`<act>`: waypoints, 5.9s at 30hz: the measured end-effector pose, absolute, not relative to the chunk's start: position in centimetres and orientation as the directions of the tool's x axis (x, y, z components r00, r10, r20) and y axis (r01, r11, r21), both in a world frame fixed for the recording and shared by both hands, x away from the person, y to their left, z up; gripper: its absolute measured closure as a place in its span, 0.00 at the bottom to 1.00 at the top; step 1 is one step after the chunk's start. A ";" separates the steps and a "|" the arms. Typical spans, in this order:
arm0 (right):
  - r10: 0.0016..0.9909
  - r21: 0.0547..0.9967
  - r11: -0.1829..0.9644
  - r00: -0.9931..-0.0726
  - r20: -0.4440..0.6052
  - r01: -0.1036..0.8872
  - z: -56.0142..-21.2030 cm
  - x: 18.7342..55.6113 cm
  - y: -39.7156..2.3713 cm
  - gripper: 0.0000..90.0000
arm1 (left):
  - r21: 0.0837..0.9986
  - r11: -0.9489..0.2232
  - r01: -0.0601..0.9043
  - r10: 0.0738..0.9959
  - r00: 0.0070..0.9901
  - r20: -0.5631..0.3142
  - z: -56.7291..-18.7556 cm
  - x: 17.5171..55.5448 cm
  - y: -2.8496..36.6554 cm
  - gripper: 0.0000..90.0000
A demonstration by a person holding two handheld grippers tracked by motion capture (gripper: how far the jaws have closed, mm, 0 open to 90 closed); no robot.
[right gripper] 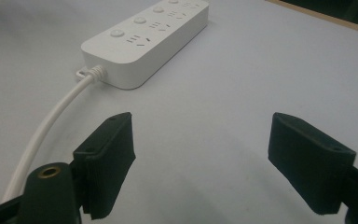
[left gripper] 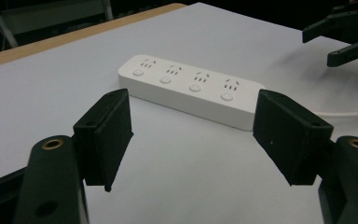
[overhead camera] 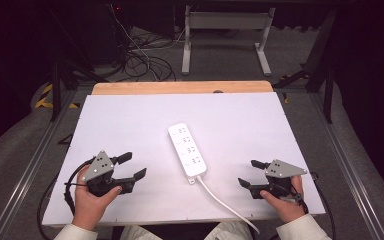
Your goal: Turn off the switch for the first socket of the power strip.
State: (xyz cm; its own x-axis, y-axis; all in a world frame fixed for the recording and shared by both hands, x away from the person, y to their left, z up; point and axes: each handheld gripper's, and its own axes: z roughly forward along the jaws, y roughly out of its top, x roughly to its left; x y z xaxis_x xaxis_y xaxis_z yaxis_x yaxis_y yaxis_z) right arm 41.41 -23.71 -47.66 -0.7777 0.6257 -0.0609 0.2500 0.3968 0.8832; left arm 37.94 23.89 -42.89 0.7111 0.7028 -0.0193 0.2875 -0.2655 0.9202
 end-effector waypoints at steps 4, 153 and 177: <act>0.627 0.882 0.397 -0.777 -0.058 0.254 -47.7 41.5 -23.7 0.25 | 0.914 -0.287 0.288 0.693 0.721 -0.010 -42.6 38.5 22.8 0.33; 0.611 0.870 0.421 -0.789 -0.064 0.256 -47.9 41.5 -23.5 0.25 | 0.753 -0.538 0.380 0.581 0.814 0.005 -46.9 46.0 11.0 1.00; 0.609 0.872 0.419 -0.790 -0.063 0.254 -48.0 41.5 -23.6 0.25 | 0.782 -0.537 0.318 0.565 0.823 0.053 -43.2 44.1 11.4 1.00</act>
State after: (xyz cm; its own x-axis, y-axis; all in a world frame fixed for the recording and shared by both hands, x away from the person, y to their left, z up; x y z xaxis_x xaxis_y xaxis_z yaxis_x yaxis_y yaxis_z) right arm 41.54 -23.57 -48.00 -0.7903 0.6095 -0.0628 0.2536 0.4186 0.8721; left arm 44.14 11.41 -43.19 0.8235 0.5649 0.0526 0.3181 -0.5365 0.7816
